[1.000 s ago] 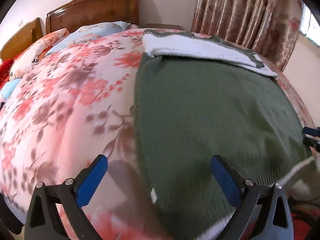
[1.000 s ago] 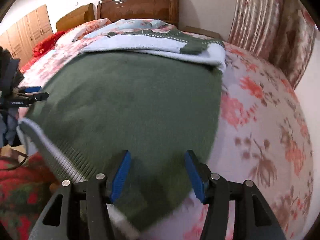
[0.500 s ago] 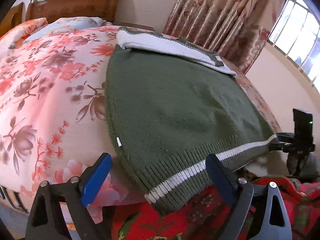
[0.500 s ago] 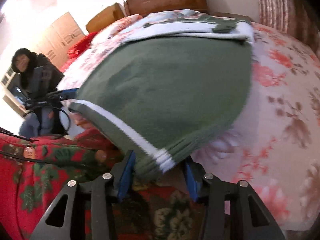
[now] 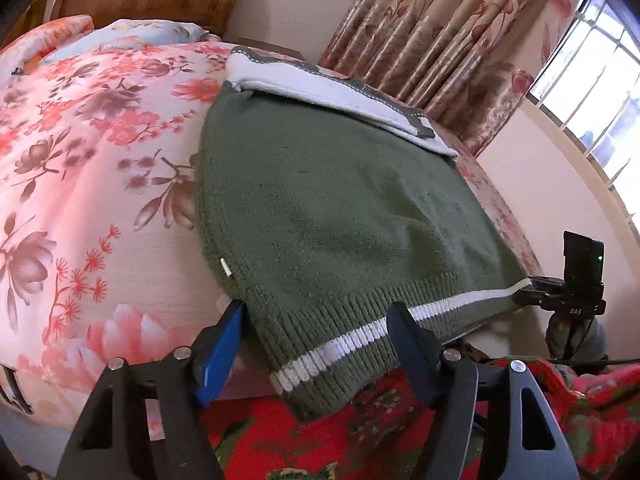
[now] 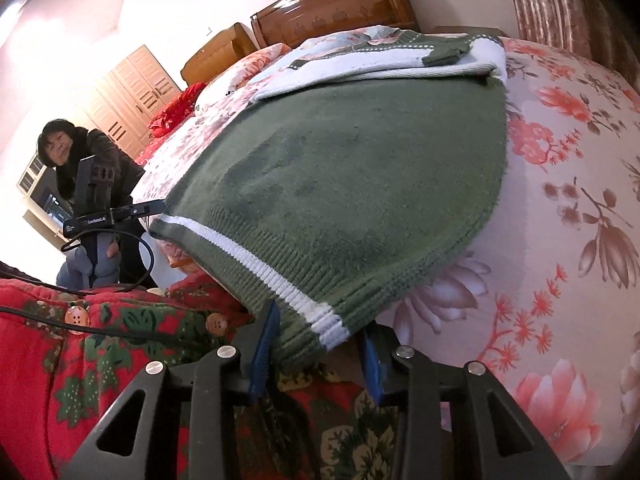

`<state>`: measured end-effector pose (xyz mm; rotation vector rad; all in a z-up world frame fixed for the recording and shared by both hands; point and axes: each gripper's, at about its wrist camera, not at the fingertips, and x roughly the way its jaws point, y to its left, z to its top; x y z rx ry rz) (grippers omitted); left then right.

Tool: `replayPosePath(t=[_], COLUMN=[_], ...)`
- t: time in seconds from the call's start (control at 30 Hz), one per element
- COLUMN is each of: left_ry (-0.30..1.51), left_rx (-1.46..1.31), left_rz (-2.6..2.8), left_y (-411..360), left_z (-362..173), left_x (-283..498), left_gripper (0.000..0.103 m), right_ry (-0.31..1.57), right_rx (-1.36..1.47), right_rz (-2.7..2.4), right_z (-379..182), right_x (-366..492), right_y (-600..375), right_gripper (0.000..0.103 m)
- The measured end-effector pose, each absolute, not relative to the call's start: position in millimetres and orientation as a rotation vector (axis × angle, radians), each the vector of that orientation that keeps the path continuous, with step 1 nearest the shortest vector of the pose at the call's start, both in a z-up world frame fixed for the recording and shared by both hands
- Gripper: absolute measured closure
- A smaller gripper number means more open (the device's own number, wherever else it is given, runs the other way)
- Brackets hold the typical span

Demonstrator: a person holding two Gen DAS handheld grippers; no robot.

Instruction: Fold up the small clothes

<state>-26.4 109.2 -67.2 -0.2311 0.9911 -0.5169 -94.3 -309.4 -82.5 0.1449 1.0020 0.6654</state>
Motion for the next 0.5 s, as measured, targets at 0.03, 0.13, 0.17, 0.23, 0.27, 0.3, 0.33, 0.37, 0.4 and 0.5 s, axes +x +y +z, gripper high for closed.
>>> replayPosePath(t=[0.03, 0.13, 0.17, 0.23, 0.27, 0.3, 0.33, 0.37, 0.4, 0.5], left_ry=[0.995, 1.004, 1.007, 1.01, 1.01, 1.013, 1.014, 1.013, 1.01, 1.005], left_rx=[-0.238, -0.257, -0.253, -0.231, -0.235, -0.251, -0.27, -0.277, -0.281, -0.294], left_rz=[-0.513, -0.503, -0.503, -0.504, -0.508, -0.516, -0.528, -0.537, -0.544, -0.546], left_y=[111.3, 119.8, 120.5, 119.0, 118.8, 118.2, 117.3, 116.2, 114.0, 110.6], left_z=[-67.3, -67.5, -67.6, -67.5, -67.2, -67.6, -68.2, -68.3, -68.8, -69.6], left_x=[-26.3, -29.0, -30.1, -32.4, -32.5, -31.4, -30.2, -29.7, -29.3, -27.9], left_gripper=[0.0, 0.0, 0.0, 0.0, 0.0, 0.0, 0.0, 0.0, 0.0, 0.0], right_ry=[0.999, 0.996, 0.995, 0.994, 0.994, 0.995, 0.995, 0.997, 0.996, 0.986], right_rx=[0.146, 0.15, 0.155, 0.161, 0.158, 0.153, 0.147, 0.143, 0.138, 0.144], right_rz=[0.665, 0.668, 0.671, 0.676, 0.676, 0.676, 0.681, 0.689, 0.696, 0.713], right_z=[-82.7, -83.5, -83.9, -84.7, -84.9, -84.8, -84.7, -84.7, -84.8, -86.4], right_x=[-94.2, -94.3, -94.3, -95.1, -95.0, -95.0, -95.3, -95.6, -96.5, -97.9], right_y=[-309.3, -310.3, -311.3, -313.2, -313.0, -312.0, -310.7, -308.1, -306.5, -303.9], right_gripper=[0.066, 0.067, 0.067, 0.068, 0.068, 0.068, 0.069, 0.07, 0.07, 0.072])
